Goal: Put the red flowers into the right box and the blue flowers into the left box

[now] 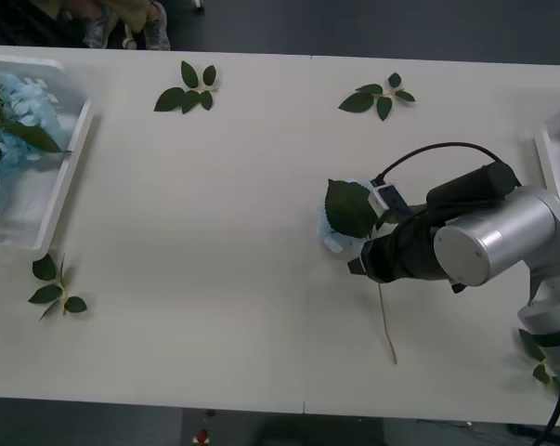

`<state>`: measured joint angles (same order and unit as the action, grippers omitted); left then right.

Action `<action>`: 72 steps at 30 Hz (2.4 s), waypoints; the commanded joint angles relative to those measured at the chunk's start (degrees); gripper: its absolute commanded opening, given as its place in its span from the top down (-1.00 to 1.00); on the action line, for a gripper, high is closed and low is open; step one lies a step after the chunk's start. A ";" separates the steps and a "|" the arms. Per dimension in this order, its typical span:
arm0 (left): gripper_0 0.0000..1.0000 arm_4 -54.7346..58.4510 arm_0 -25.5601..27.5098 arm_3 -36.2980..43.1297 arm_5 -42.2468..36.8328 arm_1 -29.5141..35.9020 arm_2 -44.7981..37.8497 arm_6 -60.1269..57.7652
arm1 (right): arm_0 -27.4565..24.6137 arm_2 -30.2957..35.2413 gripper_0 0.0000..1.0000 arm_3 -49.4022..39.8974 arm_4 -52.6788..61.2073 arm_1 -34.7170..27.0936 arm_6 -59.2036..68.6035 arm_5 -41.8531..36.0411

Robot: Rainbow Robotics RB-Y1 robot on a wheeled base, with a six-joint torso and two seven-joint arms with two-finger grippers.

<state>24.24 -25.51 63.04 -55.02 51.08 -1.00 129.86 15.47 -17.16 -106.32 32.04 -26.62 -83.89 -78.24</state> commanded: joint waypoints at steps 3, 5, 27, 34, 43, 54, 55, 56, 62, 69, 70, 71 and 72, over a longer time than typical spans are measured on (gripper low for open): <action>-0.07 -0.07 -0.59 0.77 0.53 1.30 -1.28 -0.48 | 0.53 -0.86 -0.98 1.73 -1.10 0.69 1.80 2.48; -0.43 0.10 -0.59 0.77 0.53 1.30 -1.28 -0.48 | 0.53 -0.86 -0.97 2.08 -1.36 0.87 1.72 2.83; -1.00 2.30 -0.59 10.62 -12.30 1.39 -6.29 0.57 | 3.69 -3.06 -0.84 9.90 -2.33 2.36 0.40 7.67; -1.00 2.39 -0.59 21.78 -27.42 1.74 -10.78 1.36 | 3.69 -3.06 0.33 9.90 -2.59 2.54 0.40 7.76; -1.00 4.58 -0.59 35.93 -43.15 1.74 -15.26 1.80 | 3.69 -2.97 1.00 9.90 -2.86 2.45 -0.13 7.76; -1.00 26.12 -0.42 37.16 -38.76 -0.54 -14.47 0.48 | 3.16 0.72 1.00 7.09 -1.62 1.57 -2.15 7.93; -1.00 27.61 -0.24 37.25 -36.65 -0.72 -13.59 0.31 | 2.72 1.34 1.00 5.95 -0.83 1.04 -2.33 7.93; -1.00 29.02 0.02 37.34 -34.10 -0.63 -12.27 0.13 | 2.11 2.22 1.00 4.89 0.48 0.25 -2.59 8.02; -1.00 34.99 4.68 38.57 -21.97 -0.54 -9.19 -0.31 | -1.93 9.51 1.00 -0.82 8.66 -1.59 -7.78 7.93; -1.00 46.33 16.90 45.33 -9.58 -1.25 -8.67 -0.31 | -6.94 21.46 1.00 -3.28 26.24 -1.86 -19.20 8.02; -1.00 48.53 18.48 45.86 -8.70 -1.86 -8.76 -0.31 | -7.65 23.05 1.00 -3.54 28.61 -1.94 -20.96 7.93; -1.00 50.99 19.80 46.12 -8.53 -2.57 -8.67 -0.22 | -8.17 24.54 1.00 -3.72 30.98 -1.94 -22.89 7.93; -1.00 52.22 20.24 46.04 -8.53 -2.92 -8.67 -0.22 | -8.53 25.24 1.00 -3.72 32.13 -1.94 -23.68 7.93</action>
<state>73.43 -6.61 107.73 -64.20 49.74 -8.71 129.87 7.55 6.74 -107.34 60.91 -27.54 -102.51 -70.71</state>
